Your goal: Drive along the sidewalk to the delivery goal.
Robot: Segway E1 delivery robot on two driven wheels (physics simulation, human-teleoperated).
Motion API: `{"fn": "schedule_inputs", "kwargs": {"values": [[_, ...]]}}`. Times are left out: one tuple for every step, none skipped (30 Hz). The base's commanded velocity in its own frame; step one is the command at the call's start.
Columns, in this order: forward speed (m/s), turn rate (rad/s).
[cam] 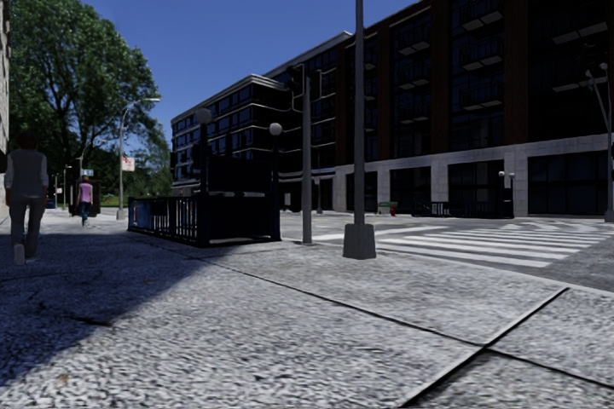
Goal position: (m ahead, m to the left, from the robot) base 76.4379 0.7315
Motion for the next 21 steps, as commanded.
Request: {"fn": "schedule_inputs", "kwargs": {"values": [[2.00, -0.59], [2.00, -0.57], [2.00, -0.57], [2.00, -0.57], [2.00, -0.57], [2.00, -0.57], [2.00, -0.56], [2.00, -0.56], [2.00, -0.56], [2.00, -0.56], [2.00, -0.56], [2.00, -0.56], [2.00, -0.56], [2.00, -0.56], [2.00, -0.56], [2.00, -0.56], [2.00, -0.56], [2.00, -0.56], [2.00, -0.55], [2.00, -0.55], [2.00, -0.47]]}}
